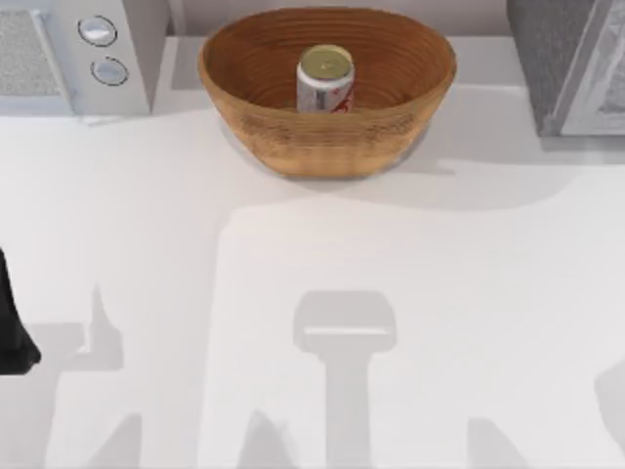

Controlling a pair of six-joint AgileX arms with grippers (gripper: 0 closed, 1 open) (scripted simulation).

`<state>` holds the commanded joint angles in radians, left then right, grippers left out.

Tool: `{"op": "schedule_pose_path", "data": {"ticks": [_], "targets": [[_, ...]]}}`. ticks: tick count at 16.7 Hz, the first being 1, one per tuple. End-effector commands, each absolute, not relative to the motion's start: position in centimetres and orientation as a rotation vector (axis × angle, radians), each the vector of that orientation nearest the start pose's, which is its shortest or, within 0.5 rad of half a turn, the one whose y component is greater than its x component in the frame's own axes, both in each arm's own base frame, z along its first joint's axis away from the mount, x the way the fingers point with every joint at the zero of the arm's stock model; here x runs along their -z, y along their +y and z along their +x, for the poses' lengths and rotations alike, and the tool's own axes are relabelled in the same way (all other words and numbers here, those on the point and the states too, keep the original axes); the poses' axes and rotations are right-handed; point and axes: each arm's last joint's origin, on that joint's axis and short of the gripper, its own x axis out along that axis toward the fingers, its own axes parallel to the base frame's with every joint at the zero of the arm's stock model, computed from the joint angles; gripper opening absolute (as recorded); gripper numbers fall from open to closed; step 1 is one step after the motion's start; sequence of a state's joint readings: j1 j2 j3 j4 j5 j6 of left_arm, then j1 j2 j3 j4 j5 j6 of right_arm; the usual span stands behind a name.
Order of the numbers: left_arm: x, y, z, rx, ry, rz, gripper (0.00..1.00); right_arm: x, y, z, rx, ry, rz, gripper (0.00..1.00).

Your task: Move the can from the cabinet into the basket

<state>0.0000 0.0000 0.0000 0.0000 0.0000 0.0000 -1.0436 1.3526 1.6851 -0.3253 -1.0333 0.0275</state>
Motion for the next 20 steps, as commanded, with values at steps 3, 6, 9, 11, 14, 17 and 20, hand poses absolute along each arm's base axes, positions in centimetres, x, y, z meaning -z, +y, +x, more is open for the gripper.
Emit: {"op": "schedule_pose_path", "data": {"ticks": [3, 6, 9, 11, 14, 17, 20], "targets": [[-16.0, -0.1, 10.6, 0.000, 0.000, 0.000, 1.00, -51.0, -20.0, 15.4, -0.003, 0.003, 0.003, 1.00], [-16.0, -0.1, 10.6, 0.000, 0.000, 0.000, 1.00, -51.0, -20.0, 15.4, -0.003, 0.003, 0.003, 1.00], [-16.0, -0.1, 10.6, 0.000, 0.000, 0.000, 1.00, -51.1, -19.9, 15.5, 0.000, 0.000, -0.002, 1.00], [-16.0, -0.1, 10.6, 0.000, 0.000, 0.000, 1.00, -51.4, -19.3, 16.4, 0.001, -0.005, -0.010, 1.00], [-16.0, -0.1, 10.6, 0.000, 0.000, 0.000, 1.00, -51.6, -17.3, 18.8, -0.004, -0.012, -0.014, 1.00], [-16.0, -0.1, 10.6, 0.000, 0.000, 0.000, 1.00, -51.8, -13.9, 21.8, -0.008, -0.017, -0.011, 1.00], [-16.0, -0.1, 10.6, 0.000, 0.000, 0.000, 1.00, -51.8, -9.3, 24.3, -0.008, -0.019, -0.005, 1.00]]}}
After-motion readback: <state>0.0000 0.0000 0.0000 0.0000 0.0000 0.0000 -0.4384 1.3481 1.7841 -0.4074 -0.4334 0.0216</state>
